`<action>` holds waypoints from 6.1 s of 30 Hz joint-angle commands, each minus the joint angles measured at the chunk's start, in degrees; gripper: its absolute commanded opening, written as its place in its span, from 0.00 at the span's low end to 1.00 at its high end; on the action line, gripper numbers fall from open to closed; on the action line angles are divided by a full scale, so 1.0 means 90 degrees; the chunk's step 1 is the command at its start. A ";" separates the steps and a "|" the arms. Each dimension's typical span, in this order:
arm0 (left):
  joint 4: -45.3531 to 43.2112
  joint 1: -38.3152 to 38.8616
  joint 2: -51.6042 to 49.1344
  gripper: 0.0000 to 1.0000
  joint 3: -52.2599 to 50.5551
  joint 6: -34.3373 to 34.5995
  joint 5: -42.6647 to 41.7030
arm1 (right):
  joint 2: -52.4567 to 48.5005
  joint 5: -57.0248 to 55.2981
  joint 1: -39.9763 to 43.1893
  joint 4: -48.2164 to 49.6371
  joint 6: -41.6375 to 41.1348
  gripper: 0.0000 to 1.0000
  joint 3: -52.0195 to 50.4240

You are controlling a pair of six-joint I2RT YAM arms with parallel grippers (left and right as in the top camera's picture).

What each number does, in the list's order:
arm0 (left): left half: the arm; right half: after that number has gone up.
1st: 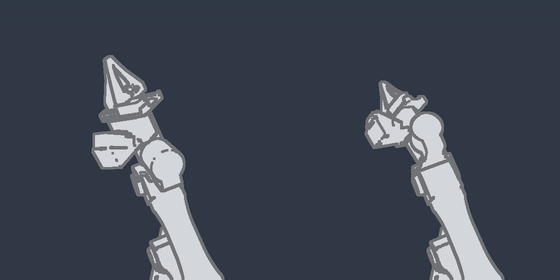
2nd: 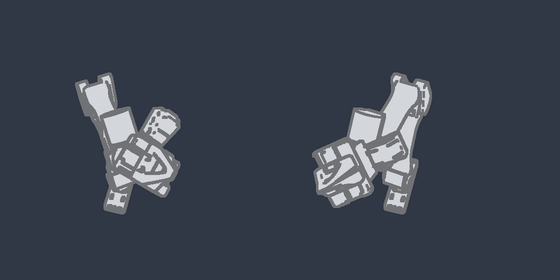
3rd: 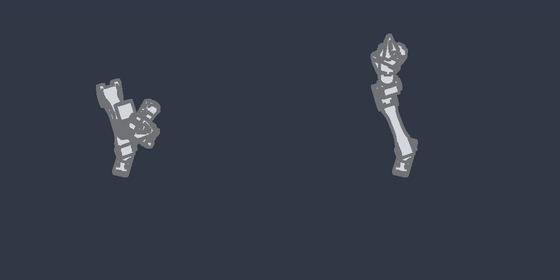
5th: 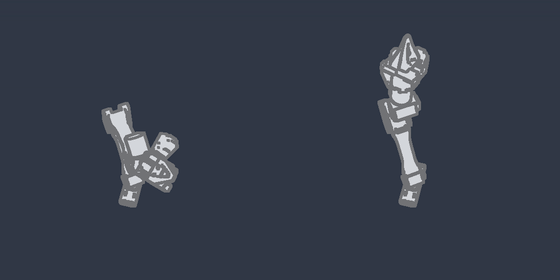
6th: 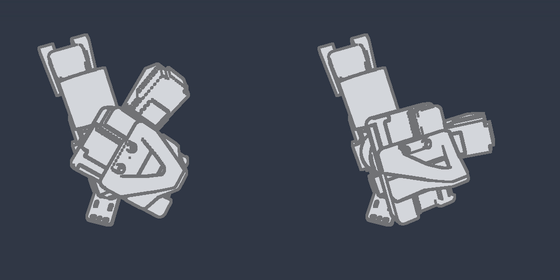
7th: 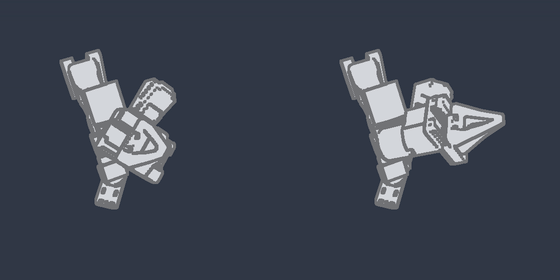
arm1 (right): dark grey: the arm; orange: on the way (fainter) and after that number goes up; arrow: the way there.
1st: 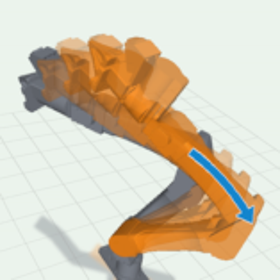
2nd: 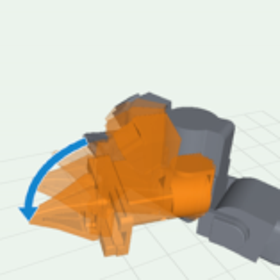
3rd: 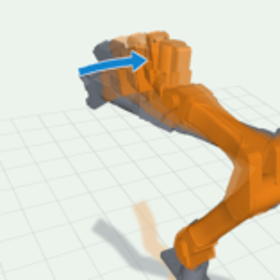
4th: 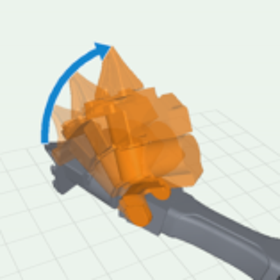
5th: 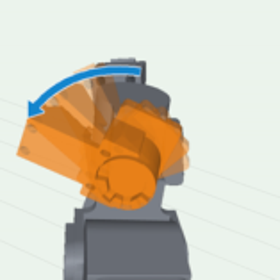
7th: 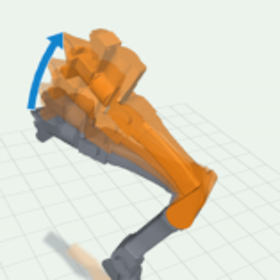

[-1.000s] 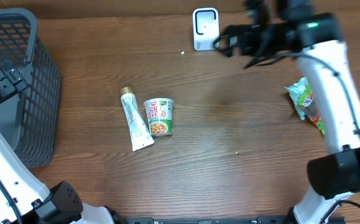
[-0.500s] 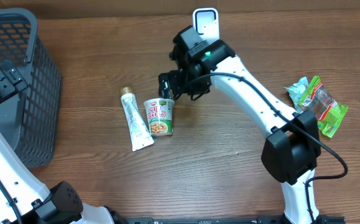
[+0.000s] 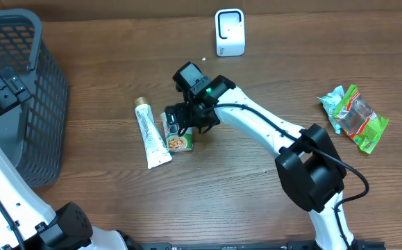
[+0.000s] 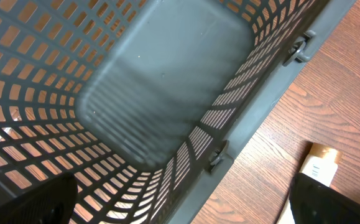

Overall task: Scan the item barcode
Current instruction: 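Lift the cup and carry it toward the white scanner, then hold the cup in front of the white scanner with right gripper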

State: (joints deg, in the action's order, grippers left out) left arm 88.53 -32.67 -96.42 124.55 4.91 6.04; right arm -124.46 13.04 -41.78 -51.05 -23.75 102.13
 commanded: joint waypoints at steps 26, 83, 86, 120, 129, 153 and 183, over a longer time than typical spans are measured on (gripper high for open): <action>-0.0010 0.0019 0.0058 1.00 0.0100 0.0000 -0.0012 | 0.0005 0.0090 0.1564 -0.1401 0.0449 1.00 -0.0056; -0.0010 0.0019 0.0058 1.00 0.0100 0.0000 -0.0012 | 0.2365 0.5450 0.3092 0.0784 0.1690 0.73 -0.0027; -0.0012 0.0017 0.0058 1.00 0.0100 0.0000 -0.0010 | 0.2543 0.5214 0.3092 0.0782 0.1698 0.70 0.0032; -0.0010 0.0019 0.0058 1.00 0.0100 0.0000 -0.0010 | 0.1098 -0.4777 0.1885 0.3670 0.5107 0.60 0.1030; -0.0010 0.0019 0.0058 1.00 0.0100 0.0000 -0.0010 | -0.0520 -0.4512 0.1887 0.6407 0.7507 0.58 0.1030; -0.0010 0.0019 0.0058 1.00 0.0100 0.0000 -0.0012 | -0.1035 -0.2380 0.2096 0.6946 0.8247 0.51 0.1030; -0.0010 0.0017 0.0058 1.00 0.0100 0.0000 -0.0010 | -0.1353 -0.2152 0.1996 0.6540 0.8136 0.51 0.1030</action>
State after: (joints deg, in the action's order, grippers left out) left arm 88.53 -32.67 -96.42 124.55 4.91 6.04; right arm -136.94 -7.27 -21.15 7.29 49.91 110.34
